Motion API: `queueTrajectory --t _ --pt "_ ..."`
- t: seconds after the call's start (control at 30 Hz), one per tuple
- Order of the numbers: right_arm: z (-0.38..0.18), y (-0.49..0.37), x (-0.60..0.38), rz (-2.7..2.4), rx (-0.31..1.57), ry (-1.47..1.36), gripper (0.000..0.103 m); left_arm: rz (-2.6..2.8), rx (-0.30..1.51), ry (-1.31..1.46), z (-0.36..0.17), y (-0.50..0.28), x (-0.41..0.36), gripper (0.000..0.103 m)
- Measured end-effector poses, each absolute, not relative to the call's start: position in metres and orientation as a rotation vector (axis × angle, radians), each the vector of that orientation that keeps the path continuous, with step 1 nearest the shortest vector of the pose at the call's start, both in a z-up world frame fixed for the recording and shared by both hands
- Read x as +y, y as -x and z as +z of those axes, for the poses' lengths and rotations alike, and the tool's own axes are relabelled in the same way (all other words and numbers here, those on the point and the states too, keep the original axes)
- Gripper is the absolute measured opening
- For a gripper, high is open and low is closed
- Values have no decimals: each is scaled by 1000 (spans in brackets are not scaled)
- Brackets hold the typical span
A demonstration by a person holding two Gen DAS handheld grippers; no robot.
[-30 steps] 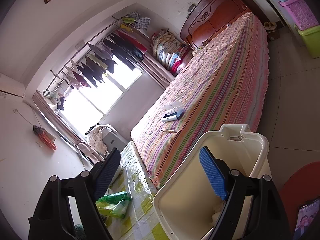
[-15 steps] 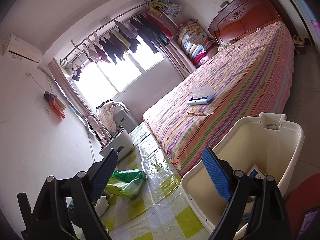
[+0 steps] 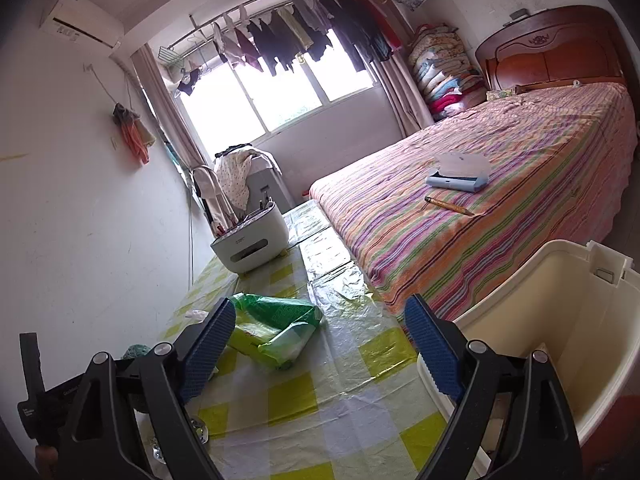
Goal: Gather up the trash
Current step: 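Move the left tool to the green fuzzy plush while the right tool reaches the green wipes pack, then grasp the green fuzzy plush with the left tool while the right tool grasps the wipes pack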
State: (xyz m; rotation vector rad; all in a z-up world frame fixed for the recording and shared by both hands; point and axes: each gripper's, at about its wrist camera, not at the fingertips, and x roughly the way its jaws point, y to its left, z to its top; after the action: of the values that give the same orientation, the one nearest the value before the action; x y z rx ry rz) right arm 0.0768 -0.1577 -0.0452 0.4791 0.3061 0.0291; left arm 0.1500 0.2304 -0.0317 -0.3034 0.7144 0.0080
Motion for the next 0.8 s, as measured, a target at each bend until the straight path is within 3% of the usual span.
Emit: queueTrajectory --t 0.37,0.8 --pt "-32 -135 -73 253 386 -147 84 48 763 217 -39 -189 233 89" --pt "-61 -202 5 264 536 352 84 -7 839 70 -56 -212 212 89"
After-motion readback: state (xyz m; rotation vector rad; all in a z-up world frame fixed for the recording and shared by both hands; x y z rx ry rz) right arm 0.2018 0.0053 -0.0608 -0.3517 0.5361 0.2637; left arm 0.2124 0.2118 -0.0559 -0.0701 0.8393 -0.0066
